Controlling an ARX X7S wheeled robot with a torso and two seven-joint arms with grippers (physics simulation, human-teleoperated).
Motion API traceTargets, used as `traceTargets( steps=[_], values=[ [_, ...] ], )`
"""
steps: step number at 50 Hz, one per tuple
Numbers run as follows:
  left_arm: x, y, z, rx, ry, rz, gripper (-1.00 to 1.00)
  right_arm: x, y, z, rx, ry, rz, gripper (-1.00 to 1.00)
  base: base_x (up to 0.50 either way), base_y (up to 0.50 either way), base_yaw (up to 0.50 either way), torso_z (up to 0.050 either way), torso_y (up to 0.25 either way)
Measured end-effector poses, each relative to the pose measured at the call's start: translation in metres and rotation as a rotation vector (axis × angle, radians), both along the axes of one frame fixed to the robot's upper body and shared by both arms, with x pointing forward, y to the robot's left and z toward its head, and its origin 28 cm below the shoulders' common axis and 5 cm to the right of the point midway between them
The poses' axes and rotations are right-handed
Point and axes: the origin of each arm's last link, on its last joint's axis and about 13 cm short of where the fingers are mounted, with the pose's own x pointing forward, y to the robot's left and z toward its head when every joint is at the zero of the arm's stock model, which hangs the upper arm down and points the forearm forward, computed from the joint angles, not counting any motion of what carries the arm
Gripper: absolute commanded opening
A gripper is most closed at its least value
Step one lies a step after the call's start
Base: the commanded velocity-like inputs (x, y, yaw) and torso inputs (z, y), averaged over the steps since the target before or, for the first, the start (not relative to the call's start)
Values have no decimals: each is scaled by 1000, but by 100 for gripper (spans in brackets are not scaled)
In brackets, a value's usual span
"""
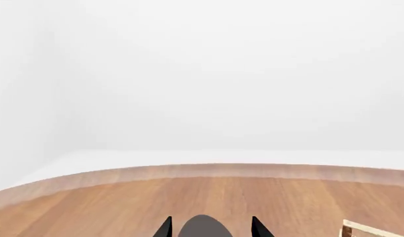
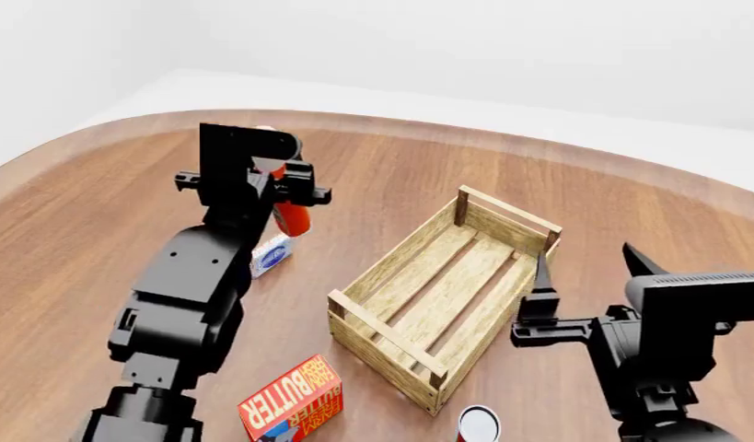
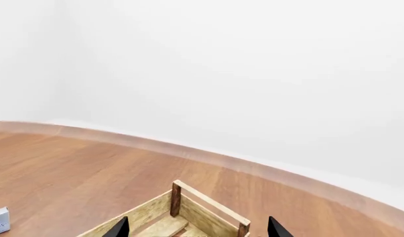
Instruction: Pick up the ketchup, and put it in the wooden tray.
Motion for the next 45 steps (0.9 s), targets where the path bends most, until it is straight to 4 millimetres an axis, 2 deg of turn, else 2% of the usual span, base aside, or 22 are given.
traceTargets(
  steps=[20, 35, 45],
  values=[
    [15, -59, 12, 9, 12, -195, -100, -11, -16, 1, 16, 1, -80, 100, 0, 0, 0, 0, 1],
    [19, -101, 7, 11, 40, -319, -100, -18, -25, -3, 30, 10, -136, 100, 0, 0, 0, 0, 1],
    [17, -121, 6, 5, 45, -372, -100, -21, -28, -7, 39, 13, -172, 100, 0, 0, 0, 0, -76]
  ],
)
